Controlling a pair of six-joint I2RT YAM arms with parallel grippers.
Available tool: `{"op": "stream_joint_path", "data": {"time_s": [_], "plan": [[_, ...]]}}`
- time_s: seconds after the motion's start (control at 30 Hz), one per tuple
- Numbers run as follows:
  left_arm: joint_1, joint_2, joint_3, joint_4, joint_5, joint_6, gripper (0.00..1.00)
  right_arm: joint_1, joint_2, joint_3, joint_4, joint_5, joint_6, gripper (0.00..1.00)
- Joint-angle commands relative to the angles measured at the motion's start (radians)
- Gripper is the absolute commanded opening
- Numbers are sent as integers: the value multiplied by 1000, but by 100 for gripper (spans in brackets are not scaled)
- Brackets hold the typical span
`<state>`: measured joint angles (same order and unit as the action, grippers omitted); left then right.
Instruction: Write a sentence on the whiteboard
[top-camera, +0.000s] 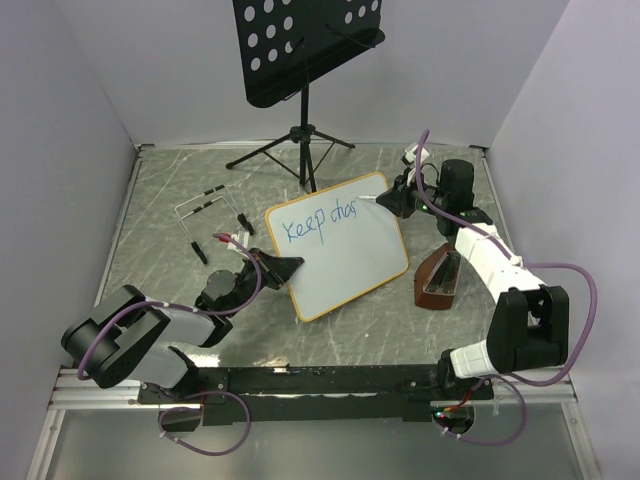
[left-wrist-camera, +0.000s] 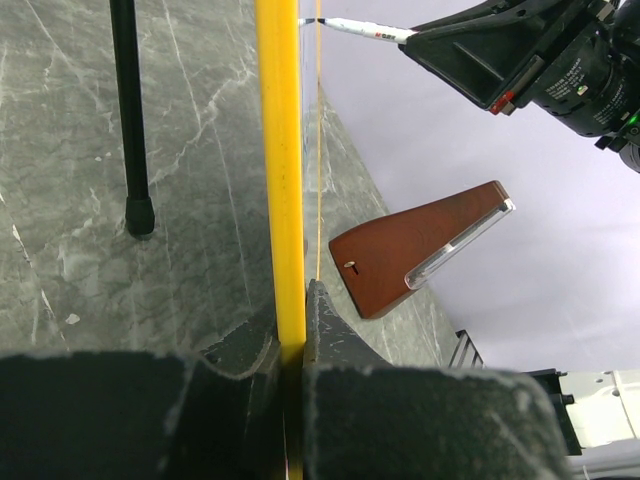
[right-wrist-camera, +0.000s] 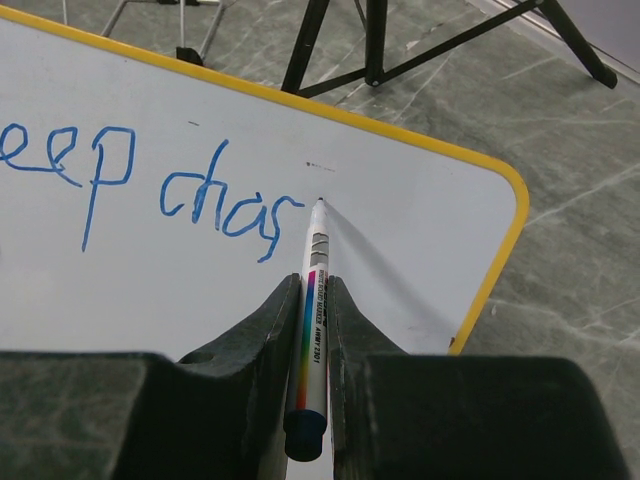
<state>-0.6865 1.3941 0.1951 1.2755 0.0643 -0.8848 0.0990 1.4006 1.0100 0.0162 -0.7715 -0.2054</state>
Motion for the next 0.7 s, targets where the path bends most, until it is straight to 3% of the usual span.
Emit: {"op": "stream_joint_path", "data": {"time_s": [0.0,0.67], "plan": [[-4,6,10,24,34,75,1,10,29,44,57,14,6,0],[-4,11,1,39,28,69,1,11,20,65,-61,5,-39,0]]}}
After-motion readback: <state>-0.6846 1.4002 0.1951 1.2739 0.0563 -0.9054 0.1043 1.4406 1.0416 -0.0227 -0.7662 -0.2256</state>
